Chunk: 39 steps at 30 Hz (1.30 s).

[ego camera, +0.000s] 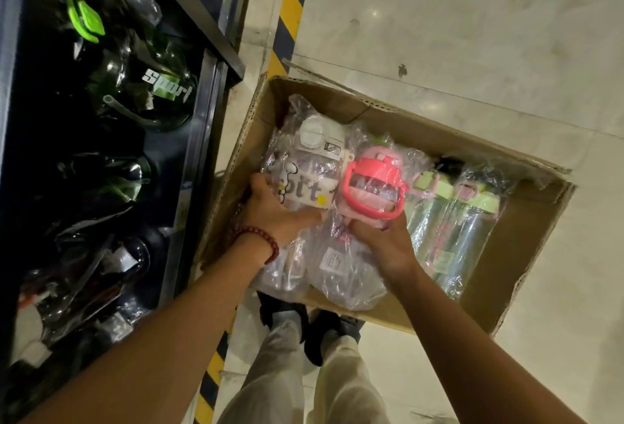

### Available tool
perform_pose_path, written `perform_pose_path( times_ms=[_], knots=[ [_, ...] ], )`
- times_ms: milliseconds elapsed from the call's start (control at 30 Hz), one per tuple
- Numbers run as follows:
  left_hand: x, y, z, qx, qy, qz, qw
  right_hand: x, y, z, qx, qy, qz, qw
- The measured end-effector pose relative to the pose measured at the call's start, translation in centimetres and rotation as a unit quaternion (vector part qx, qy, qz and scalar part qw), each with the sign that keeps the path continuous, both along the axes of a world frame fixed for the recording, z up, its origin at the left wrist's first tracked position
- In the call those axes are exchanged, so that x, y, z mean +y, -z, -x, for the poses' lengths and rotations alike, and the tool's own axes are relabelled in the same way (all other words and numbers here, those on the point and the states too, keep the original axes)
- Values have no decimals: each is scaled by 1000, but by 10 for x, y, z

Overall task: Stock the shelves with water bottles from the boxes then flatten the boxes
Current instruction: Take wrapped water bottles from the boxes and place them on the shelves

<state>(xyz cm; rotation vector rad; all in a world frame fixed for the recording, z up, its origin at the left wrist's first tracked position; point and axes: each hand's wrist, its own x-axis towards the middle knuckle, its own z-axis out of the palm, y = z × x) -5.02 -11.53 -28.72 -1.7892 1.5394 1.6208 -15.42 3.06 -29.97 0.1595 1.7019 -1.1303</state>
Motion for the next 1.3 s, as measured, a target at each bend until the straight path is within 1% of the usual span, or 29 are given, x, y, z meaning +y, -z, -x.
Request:
perform_pose_path(
  times_ms=[100,200,267,333,433,533,633,700,767,867,967,1100,1300],
  knots=[
    [7,-19,-3,25,5,-17,1000,15,-26,-4,-1,15,15,1000],
    [6,-57,-6,50,17,-46,998,20,-66,-9,6,19,30,999],
    [-1,-90,-6,78,4,-46,996,16,-100,-9,21,30,35,999],
    [-12,-124,-5,95,-31,-45,994,9,-135,-4,43,37,46,997],
    [-26,-183,-9,94,-83,1,992,-6,-196,5,81,15,91,992],
    [-36,-250,-7,149,-141,19,979,-19,-261,18,121,-7,110,987],
    [-36,-317,-10,176,-149,51,972,-24,-325,27,163,-16,133,978],
    [-33,-358,-17,213,-145,77,963,-22,-364,30,180,-25,148,972],
    [-24,-401,-24,243,-152,100,953,-13,-396,30,182,-45,158,969],
    [-2,-457,-34,268,-189,122,937,4,-440,28,189,-80,175,963],
    [22,-494,-51,292,-227,142,918,21,-478,19,188,-111,192,957],
    [63,-535,-68,283,-283,178,899,46,-519,7,177,-152,223,947],
    [116,-562,-92,277,-321,227,877,49,-552,12,176,-243,283,911]
  ],
)
